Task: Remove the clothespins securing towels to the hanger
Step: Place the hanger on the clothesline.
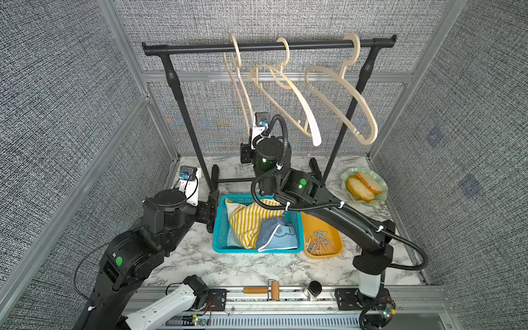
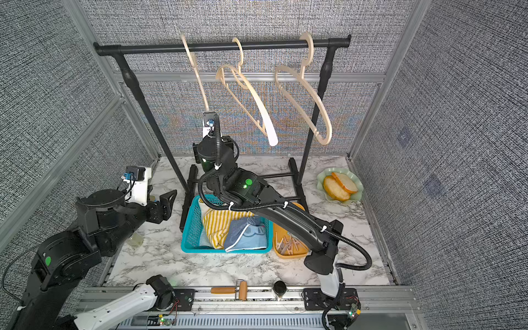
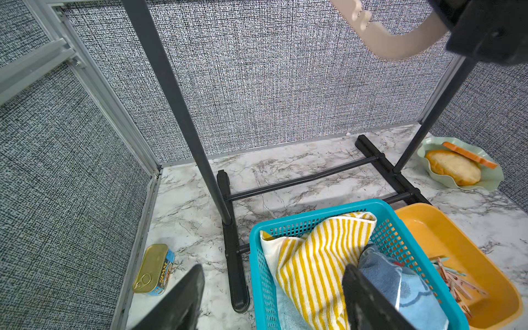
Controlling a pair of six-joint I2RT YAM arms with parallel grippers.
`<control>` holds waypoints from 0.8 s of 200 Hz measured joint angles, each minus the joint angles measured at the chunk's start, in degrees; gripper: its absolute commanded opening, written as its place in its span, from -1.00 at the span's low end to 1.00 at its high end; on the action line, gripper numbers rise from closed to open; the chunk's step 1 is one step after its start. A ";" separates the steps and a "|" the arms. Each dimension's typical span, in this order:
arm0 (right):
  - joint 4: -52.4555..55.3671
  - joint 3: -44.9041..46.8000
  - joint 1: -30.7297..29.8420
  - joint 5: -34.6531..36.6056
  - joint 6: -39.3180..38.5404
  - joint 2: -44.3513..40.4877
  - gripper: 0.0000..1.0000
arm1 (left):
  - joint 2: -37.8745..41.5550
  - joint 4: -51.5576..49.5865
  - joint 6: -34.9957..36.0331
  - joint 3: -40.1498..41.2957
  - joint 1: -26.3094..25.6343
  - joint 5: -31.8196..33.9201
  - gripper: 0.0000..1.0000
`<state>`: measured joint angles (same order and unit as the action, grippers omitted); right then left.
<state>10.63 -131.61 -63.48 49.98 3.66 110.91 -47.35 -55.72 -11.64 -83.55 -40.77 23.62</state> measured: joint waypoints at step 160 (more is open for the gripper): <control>2.80 -6.99 1.88 -6.71 3.08 6.32 -1.00 | 2.49 -1.46 -1.90 1.36 0.00 0.44 0.54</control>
<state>13.43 -138.61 -61.60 43.27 6.74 117.23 -44.86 -57.19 -13.54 -82.19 -40.77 24.05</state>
